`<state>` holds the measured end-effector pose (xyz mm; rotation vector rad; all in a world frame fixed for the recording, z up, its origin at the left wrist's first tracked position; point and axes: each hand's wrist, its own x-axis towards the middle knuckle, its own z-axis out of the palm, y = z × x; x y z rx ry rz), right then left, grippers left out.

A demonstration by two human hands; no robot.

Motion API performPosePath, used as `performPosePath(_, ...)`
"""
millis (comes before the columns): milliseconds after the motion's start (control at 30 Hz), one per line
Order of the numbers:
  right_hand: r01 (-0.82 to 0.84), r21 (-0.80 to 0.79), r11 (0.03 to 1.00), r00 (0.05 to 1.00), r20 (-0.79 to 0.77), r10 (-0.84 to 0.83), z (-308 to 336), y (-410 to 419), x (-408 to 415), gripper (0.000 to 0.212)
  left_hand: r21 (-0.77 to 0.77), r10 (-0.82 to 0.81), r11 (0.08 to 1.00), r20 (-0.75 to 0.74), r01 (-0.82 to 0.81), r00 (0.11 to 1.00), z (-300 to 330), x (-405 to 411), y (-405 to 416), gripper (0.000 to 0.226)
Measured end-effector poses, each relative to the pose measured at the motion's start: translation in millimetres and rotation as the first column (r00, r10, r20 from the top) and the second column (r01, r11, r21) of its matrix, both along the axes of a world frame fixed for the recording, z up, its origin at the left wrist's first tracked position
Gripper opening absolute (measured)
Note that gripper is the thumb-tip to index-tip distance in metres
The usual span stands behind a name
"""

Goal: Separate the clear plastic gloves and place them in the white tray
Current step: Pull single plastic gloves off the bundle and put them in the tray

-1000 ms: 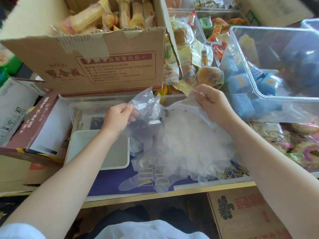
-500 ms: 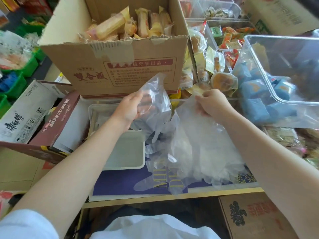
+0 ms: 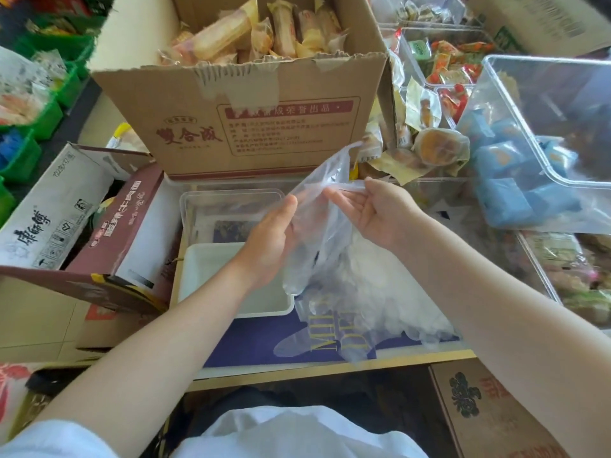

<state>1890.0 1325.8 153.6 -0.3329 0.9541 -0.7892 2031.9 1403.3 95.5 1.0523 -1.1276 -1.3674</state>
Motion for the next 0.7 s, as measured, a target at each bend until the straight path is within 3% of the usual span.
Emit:
performPosePath(67,-0.003,-0.02,1.0,1.0,0.019,0.003,-3.5,6.1,5.3,0.047,-0.036,-0.052,0.998,-0.036,0.05,0.998,-1.7,3.2,3.4,0.063)
performPosePath(133,-0.009,-0.046,0.999,1.0,0.016,0.01,-5.9,13.1,11.9,0.047,-0.059,-0.046,0.997,0.041,0.048,0.998,-1.8,9.2,5.9,0.069)
performPosePath(233,-0.065,-0.086,0.994,0.997,-0.041,0.062,-5.9,20.1,16.9,0.048,-0.065,0.067,0.996,0.203,-0.055,0.977,-5.5,15.5,5.2,0.035)
performPosePath(300,-0.206,-0.179,0.962,0.964,-0.205,0.169,-5.9,26.3,15.8,0.047,0.007,0.189,0.981,0.191,-0.194,0.963,-7.4,20.6,3.1,0.021)
performPosePath(367,-0.396,-0.372,0.839,0.826,-0.544,0.148,-9.3,32.2,12.2,0.032,0.144,0.212,0.963,0.119,-0.228,0.97,-4.7,28.2,1.8,0.025)
performPosePath(433,-0.582,-0.544,0.605,0.597,-0.79,-0.136,-13.6,32.9,4.2,0.024,0.213,0.08,0.97,0.181,-0.119,0.98,-0.3,39.9,0.8,0.021)
performPosePath(467,-0.686,-0.561,0.463,0.496,-0.826,-0.267,-15.7,30.8,0.4,0.037,0.224,-0.033,0.974,0.243,-0.023,0.97,2.8,46.6,0.9,0.017)
performPosePath(533,-0.852,-0.478,0.211,0.381,-0.844,-0.377,-16.8,24.3,-2.7,0.063,0.253,-0.234,0.955,0.334,0.152,0.913,9.8,55.4,1.0,0.014)
performPosePath(567,-0.908,-0.393,0.148,0.315,-0.87,-0.378,-15.3,21.9,-1.2,0.068,0.272,-0.294,0.94,0.347,0.204,0.891,13.1,57.1,0.7,0.017)
performPosePath(633,-0.972,-0.216,0.089,0.169,-0.914,-0.369,-11.8,17.0,4.5,0.062,0.286,-0.355,0.921,0.347,0.263,0.868,18.4,57.4,-1.1,0.027)
performPosePath(700,-0.98,-0.187,0.067,0.158,-0.938,-0.31,-10.1,12.8,10.7,0.036,0.288,-0.385,0.911,0.342,0.295,0.857,22.7,55.7,-2.8,0.034)
